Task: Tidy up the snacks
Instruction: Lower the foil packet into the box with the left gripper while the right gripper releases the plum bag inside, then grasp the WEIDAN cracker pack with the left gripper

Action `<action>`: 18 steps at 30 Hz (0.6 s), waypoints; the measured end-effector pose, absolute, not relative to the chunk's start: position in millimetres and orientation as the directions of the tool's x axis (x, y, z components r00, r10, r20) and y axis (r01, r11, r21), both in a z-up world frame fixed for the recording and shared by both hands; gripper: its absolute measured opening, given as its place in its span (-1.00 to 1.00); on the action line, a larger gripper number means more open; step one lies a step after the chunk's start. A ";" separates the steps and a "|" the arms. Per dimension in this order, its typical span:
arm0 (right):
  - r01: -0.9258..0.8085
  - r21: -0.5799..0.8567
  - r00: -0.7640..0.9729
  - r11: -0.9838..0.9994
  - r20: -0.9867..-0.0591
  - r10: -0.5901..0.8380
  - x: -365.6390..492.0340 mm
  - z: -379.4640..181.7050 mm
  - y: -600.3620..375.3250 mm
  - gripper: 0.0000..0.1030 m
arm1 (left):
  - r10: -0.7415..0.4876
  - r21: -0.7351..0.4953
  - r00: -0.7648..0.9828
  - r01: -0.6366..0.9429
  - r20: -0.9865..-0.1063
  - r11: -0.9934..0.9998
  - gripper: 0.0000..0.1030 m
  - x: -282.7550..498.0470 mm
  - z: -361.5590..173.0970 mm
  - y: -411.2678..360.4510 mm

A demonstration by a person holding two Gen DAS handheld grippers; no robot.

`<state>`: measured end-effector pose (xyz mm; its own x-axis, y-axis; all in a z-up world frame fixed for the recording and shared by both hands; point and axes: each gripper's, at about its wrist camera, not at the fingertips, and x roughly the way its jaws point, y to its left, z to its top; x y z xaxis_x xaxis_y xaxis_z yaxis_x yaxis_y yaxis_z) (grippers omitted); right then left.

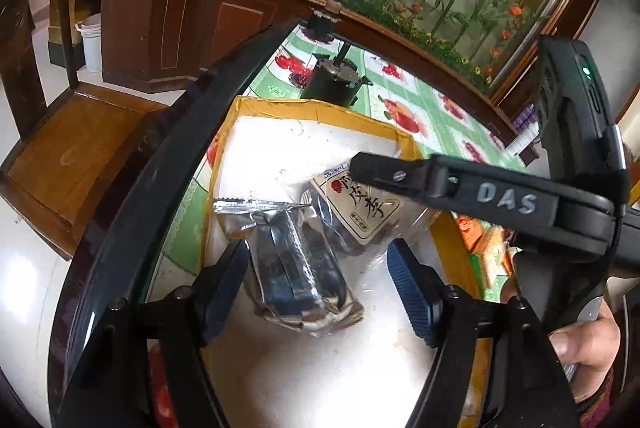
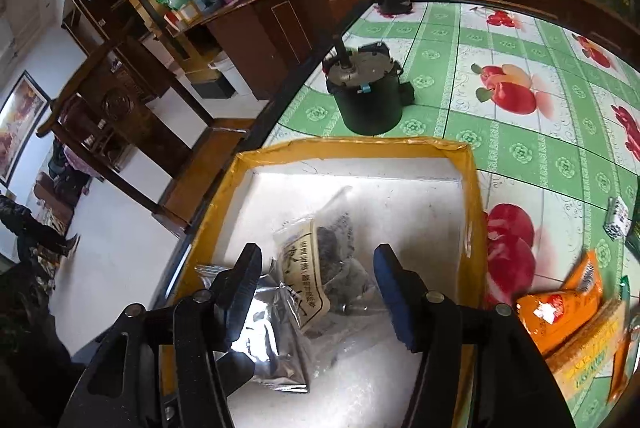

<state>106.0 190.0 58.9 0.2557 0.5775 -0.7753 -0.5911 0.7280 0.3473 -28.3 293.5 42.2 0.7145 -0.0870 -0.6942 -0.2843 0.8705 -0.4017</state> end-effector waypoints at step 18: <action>-0.567 0.336 0.485 0.752 -0.602 0.634 40.4 93.7 -8.8 0.34 | -0.216 -0.333 0.839 0.044 -0.499 0.942 0.55 -107.7 77.8 105.9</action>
